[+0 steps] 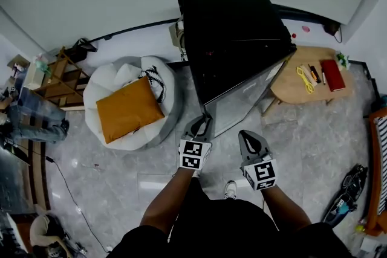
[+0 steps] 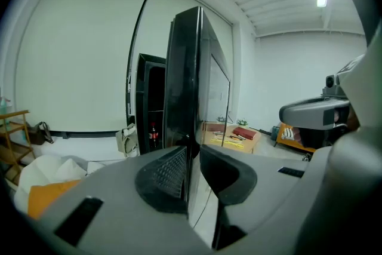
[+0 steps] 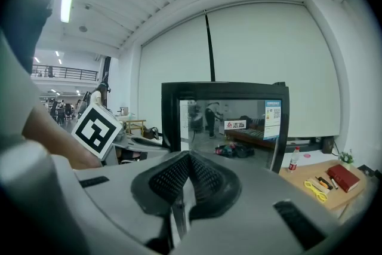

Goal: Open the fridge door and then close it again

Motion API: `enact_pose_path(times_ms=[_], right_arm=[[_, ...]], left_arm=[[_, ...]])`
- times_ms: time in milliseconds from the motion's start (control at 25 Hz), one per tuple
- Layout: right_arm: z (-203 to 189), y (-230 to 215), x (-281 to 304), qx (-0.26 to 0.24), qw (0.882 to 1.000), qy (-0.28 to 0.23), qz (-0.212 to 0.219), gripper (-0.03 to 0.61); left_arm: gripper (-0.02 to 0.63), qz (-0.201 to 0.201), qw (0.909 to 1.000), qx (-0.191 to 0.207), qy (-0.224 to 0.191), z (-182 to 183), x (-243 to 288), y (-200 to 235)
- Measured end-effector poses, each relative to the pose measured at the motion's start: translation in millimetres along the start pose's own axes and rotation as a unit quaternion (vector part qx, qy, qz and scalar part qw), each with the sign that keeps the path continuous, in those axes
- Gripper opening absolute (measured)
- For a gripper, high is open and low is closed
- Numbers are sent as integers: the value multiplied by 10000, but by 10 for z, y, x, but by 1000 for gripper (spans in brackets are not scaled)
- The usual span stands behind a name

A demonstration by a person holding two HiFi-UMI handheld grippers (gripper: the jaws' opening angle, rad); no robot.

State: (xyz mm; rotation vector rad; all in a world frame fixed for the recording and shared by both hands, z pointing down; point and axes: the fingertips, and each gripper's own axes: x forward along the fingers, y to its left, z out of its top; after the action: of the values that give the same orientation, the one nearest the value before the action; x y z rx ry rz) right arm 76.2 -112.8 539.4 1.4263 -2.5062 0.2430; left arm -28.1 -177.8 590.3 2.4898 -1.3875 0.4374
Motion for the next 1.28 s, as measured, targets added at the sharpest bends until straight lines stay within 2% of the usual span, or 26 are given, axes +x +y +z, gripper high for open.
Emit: enact_pose_path(times_ms=[400,720,1280], right_arm=[[-197,4,-380,90,9997,-8,229,18],[-434,33,-878,122,9994,48,305,18],[-575,-36,-1297,-16,9997,-88,244,18]], left_arm=[[77,220,9997,58,39,-50,-161,-337],[77,534,9982,-264,-17,-117,-240,-598],[61,532,9984,-193,-89,-201,-361,-1210]])
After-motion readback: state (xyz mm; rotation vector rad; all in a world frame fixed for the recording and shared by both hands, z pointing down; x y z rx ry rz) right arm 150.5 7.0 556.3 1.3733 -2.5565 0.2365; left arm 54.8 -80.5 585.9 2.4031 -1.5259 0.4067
